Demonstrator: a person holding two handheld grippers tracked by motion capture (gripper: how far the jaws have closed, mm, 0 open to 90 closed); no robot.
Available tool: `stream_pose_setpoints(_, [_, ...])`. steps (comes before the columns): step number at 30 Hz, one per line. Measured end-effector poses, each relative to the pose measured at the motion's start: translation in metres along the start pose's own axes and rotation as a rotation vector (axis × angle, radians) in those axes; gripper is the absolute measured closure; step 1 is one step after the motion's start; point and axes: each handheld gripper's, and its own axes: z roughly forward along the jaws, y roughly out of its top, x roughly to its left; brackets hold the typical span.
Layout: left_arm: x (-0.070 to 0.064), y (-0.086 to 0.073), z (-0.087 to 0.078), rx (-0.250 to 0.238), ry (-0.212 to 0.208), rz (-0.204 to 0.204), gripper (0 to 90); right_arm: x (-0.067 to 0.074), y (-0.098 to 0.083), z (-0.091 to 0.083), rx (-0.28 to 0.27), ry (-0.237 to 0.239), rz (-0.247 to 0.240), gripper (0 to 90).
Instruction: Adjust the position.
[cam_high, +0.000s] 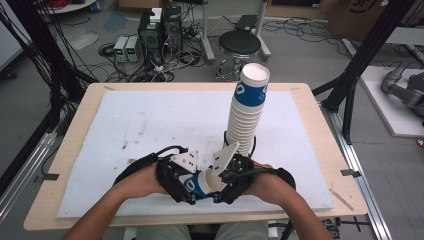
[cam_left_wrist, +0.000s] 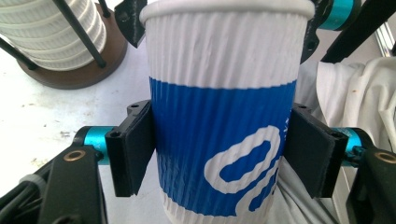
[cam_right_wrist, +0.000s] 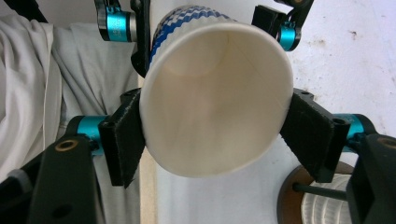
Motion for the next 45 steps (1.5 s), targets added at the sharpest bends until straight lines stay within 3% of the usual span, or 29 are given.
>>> stream_pose_setpoints(5, [-0.001,-0.001,-0.001,-0.041,0.029,0.027,28.7,0.001,-0.002,-0.002,-0.032,-0.019,0.002,23.4])
stream_pose_setpoints(11, [0.000,-0.009,-0.005,-0.157,0.028,0.008,28.4,-0.002,-0.011,-0.014,-0.173,-0.021,0.061,21.3])
stream_pose_setpoints(15, [0.003,-0.017,-0.010,-0.224,0.047,-0.019,28.3,-0.002,-0.018,-0.026,-0.283,-0.032,0.104,21.0])
stream_pose_setpoints(18, [0.004,-0.024,-0.013,-0.302,0.067,-0.043,28.3,-0.003,-0.025,-0.034,-0.343,-0.047,0.140,21.0])
stream_pose_setpoints(22, [0.004,-0.033,-0.017,-0.386,0.103,-0.072,28.1,-0.003,-0.037,-0.039,-0.378,-0.068,0.188,21.0])
stream_pose_setpoints(31, [0.005,-0.051,-0.023,-0.517,0.180,-0.108,27.9,0.000,-0.068,-0.038,-0.452,-0.115,0.296,21.0])
stream_pose_setpoints(36, [0.004,-0.061,-0.028,-0.587,0.228,-0.120,27.8,0.003,-0.085,-0.040,-0.502,-0.111,0.338,21.1])
stream_pose_setpoints(43, [0.003,-0.077,-0.033,-0.656,0.298,-0.138,27.7,0.007,-0.107,-0.044,-0.531,-0.178,0.377,21.1])
stream_pose_setpoints(45, [0.003,-0.082,-0.034,-0.676,0.315,-0.146,27.7,0.008,-0.114,-0.046,-0.539,-0.218,0.387,21.0])
